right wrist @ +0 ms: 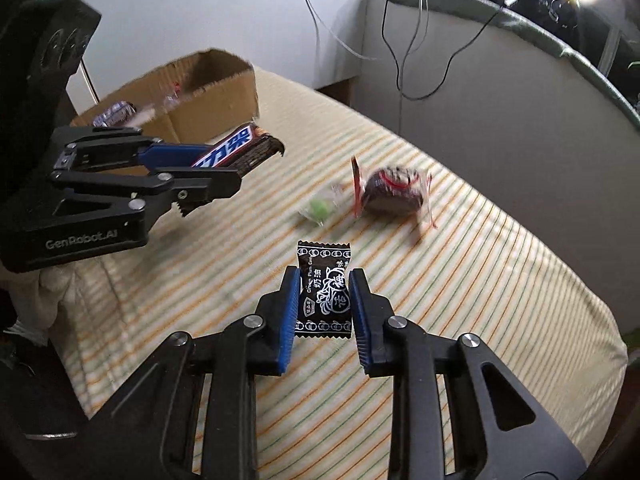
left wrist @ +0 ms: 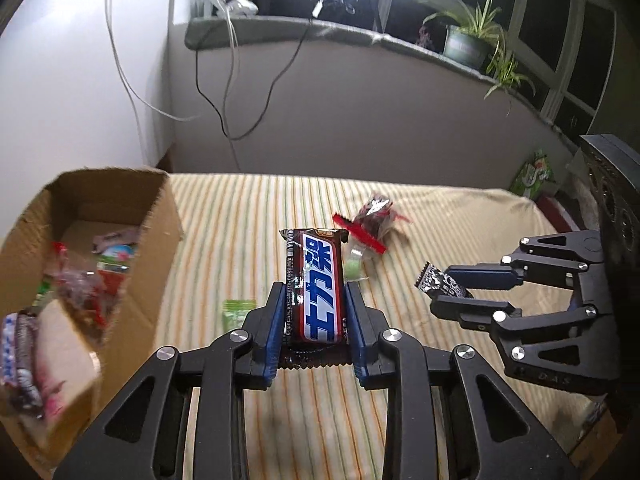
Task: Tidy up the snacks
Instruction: 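Carry the Snickers bar and black-and-white candy into the box and open both grippers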
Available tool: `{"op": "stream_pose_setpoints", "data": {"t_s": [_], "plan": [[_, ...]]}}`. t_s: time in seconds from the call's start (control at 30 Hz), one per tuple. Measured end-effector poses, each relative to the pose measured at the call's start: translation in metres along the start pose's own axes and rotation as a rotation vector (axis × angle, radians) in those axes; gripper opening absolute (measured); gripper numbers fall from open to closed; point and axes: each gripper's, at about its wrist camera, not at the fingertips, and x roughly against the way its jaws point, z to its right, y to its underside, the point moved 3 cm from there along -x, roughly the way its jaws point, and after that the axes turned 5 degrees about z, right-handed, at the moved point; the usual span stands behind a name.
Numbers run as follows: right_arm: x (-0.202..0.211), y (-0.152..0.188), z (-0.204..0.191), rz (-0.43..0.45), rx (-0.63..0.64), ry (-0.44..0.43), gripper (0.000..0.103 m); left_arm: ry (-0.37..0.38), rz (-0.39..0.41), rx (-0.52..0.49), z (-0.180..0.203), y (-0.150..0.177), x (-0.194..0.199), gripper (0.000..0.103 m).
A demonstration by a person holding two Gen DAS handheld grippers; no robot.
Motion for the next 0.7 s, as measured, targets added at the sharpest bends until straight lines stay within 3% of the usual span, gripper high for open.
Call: {"op": "stream_pose_setpoints", "data": {"t_s": [0.3, 0.7], "plan": [[0.017, -0.035, -0.027, 0.072, 0.007, -0.01, 0.026, -0.044, 0.076, 0.029, -0.022, -0.002, 0.041, 0.027], [-0.01, -0.093, -0.074, 0.12, 0.031, -0.048, 0.026, -0.153, 0.122, 0.082, -0.086, -0.006, 0.071, 0.027]]}}
